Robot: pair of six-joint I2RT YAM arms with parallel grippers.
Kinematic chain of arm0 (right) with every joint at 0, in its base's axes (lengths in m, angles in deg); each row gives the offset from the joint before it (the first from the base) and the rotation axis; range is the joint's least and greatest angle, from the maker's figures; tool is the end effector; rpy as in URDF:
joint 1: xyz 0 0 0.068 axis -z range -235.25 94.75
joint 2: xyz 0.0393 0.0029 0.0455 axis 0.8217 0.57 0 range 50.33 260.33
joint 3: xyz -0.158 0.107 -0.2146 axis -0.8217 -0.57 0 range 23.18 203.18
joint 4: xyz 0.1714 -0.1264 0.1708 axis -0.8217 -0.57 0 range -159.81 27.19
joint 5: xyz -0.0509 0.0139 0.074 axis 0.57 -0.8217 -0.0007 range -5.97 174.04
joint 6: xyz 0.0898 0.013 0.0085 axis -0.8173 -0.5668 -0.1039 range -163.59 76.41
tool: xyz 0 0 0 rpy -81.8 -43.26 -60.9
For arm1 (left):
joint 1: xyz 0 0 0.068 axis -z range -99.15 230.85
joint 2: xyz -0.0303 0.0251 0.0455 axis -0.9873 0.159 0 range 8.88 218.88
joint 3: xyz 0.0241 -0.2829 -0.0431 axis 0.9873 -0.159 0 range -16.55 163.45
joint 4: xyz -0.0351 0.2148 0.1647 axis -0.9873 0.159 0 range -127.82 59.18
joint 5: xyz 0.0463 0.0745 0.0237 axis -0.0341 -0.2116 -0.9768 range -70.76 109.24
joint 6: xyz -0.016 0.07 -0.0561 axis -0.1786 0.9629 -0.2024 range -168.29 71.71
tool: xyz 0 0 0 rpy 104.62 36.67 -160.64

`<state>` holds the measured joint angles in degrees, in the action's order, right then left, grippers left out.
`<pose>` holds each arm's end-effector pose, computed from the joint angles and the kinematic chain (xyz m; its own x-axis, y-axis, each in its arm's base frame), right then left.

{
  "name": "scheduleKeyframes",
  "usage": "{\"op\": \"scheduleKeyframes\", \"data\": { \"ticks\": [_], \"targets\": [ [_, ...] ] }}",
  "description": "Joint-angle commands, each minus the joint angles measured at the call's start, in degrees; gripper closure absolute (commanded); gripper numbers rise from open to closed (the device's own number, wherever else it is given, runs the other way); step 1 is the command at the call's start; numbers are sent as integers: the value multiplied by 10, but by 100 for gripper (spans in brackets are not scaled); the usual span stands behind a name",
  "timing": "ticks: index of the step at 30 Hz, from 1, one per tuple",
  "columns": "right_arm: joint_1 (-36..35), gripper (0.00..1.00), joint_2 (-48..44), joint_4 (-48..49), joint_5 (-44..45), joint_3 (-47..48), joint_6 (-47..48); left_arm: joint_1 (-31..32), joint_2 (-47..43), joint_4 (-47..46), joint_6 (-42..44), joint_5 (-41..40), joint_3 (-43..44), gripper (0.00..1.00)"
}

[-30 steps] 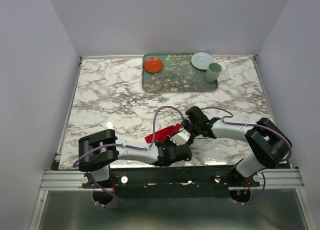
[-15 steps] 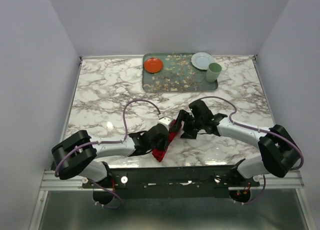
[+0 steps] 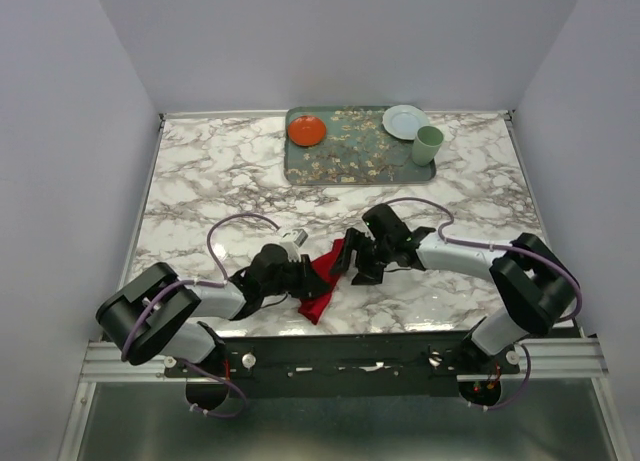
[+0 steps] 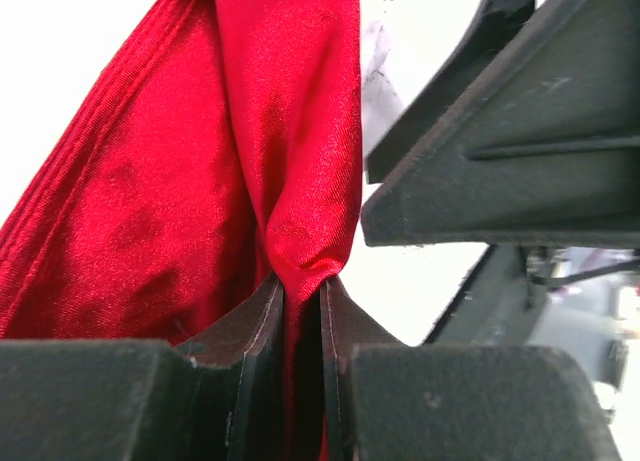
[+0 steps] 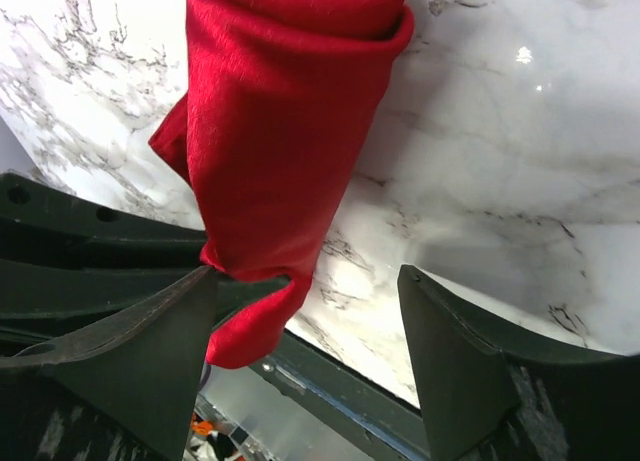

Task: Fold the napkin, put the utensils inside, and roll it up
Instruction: Roll the napkin with the utensil

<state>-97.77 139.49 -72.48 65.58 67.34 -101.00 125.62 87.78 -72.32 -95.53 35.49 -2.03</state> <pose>0.2242 0.2406 0.1292 -0.9777 0.1878 -0.0939 0.0886 0.7745 0.6263 0.1712 -0.2018 0.1053 -0.8630 -0.1368 -0.4864 0.3165 0.6041 -0.7314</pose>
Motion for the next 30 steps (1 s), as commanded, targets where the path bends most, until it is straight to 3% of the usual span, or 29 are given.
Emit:
{"op": "scheduleKeyframes", "data": {
  "ticks": [1, 12, 21, 22, 26, 29, 30],
  "targets": [
    [-11, 21, 32, 15, -4, 29, -15, -23, 21, -130, -53, 84, -41, 100],
    [-39, 27, 80, 20, 6, 59, -30, -55, 56, -259, -96, 126, -78, 100],
    [-46, 39, 78, 48, 14, 23, -61, -65, 128, -354, -128, 150, -82, 100],
    [-45, 44, 80, 48, 15, 23, -61, -65, 134, -359, -128, 151, -81, 100],
    [-46, 55, 88, 47, 16, 28, -60, -65, 124, -326, -108, 151, -78, 100],
    [-46, 65, 94, 47, 20, 29, -54, -65, 80, -238, -63, 136, -73, 92],
    [-45, 67, 95, 47, 20, 31, -51, -65, 64, -206, -50, 128, -68, 83]
  ]
}}
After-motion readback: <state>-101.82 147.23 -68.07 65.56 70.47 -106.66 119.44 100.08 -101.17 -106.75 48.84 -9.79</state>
